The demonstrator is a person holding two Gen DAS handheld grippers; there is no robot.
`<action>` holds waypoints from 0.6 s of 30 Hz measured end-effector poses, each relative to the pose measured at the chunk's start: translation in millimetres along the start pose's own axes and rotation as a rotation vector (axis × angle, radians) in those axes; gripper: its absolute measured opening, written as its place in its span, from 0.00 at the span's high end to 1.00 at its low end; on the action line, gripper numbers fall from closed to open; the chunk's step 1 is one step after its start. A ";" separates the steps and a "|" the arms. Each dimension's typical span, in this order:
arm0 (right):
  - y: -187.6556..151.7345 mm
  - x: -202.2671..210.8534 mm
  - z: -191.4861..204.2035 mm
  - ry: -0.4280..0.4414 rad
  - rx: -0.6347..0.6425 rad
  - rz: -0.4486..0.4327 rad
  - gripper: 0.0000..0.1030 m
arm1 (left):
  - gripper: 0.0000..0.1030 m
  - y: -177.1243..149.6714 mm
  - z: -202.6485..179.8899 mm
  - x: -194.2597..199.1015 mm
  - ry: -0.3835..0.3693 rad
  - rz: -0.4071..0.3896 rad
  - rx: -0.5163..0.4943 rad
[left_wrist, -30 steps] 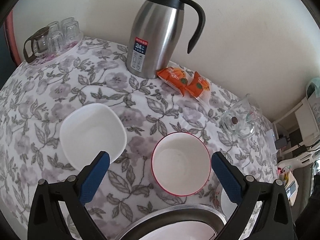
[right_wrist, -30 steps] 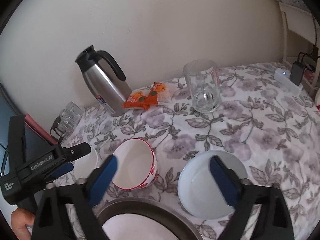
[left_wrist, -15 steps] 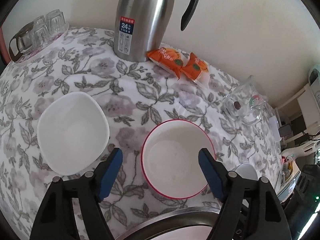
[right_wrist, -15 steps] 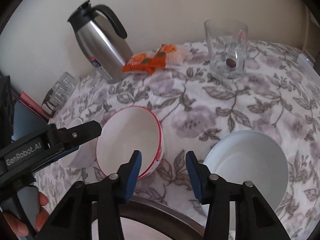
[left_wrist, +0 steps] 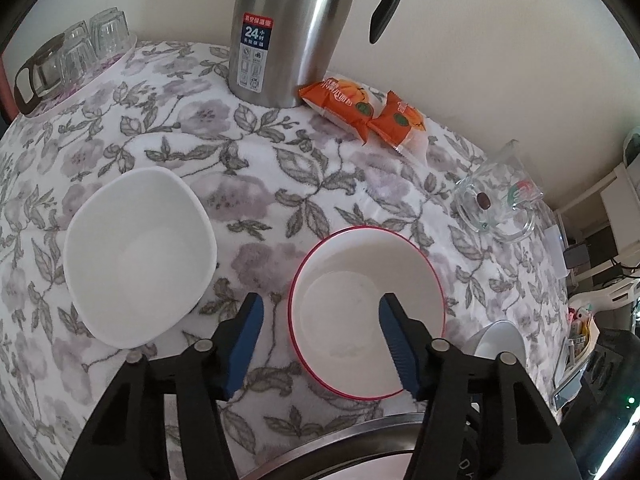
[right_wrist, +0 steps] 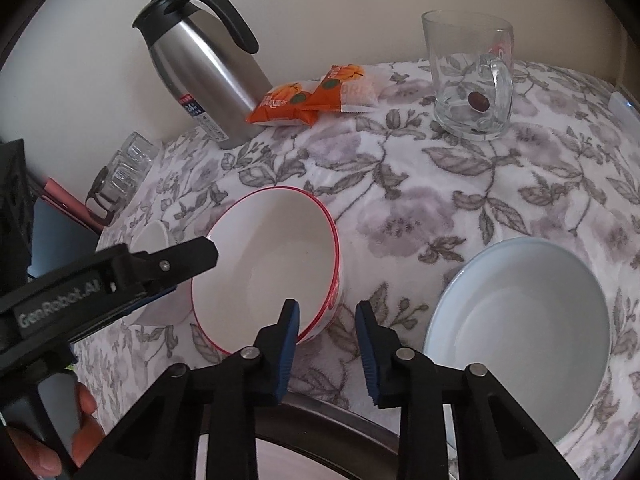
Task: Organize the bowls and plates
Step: 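Close the left gripper on the bowl rim while the right gripper closes too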
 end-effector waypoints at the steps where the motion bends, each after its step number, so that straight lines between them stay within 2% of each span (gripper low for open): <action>1: -0.2 -0.4 0.0 0.001 -0.003 0.000 0.72 | 0.45 -0.3 0.8 -1.6 0.002 0.003 0.001; 5: -0.8 -0.4 -1.3 0.008 -0.011 0.001 0.73 | 0.49 -1.8 1.6 -6.8 0.009 0.008 -0.001; 10: -2.0 -1.4 -3.8 0.008 -0.015 0.001 0.74 | 0.63 -5.7 -2.8 -15.5 0.006 0.020 -0.019; 18: -6.4 -7.6 -9.8 0.013 -0.037 0.013 0.78 | 0.75 -5.9 -1.7 -27.5 0.001 0.015 -0.024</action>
Point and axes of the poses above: each gripper's, at about its wrist camera, not at the fingertips, and x roughly against the way its jaws point, z to its left, y to its top, the point moved 8 cm from there along -x, roughly the way its jaws point, and after that the axes turned 9 degrees about x, right-handed, at the moved point
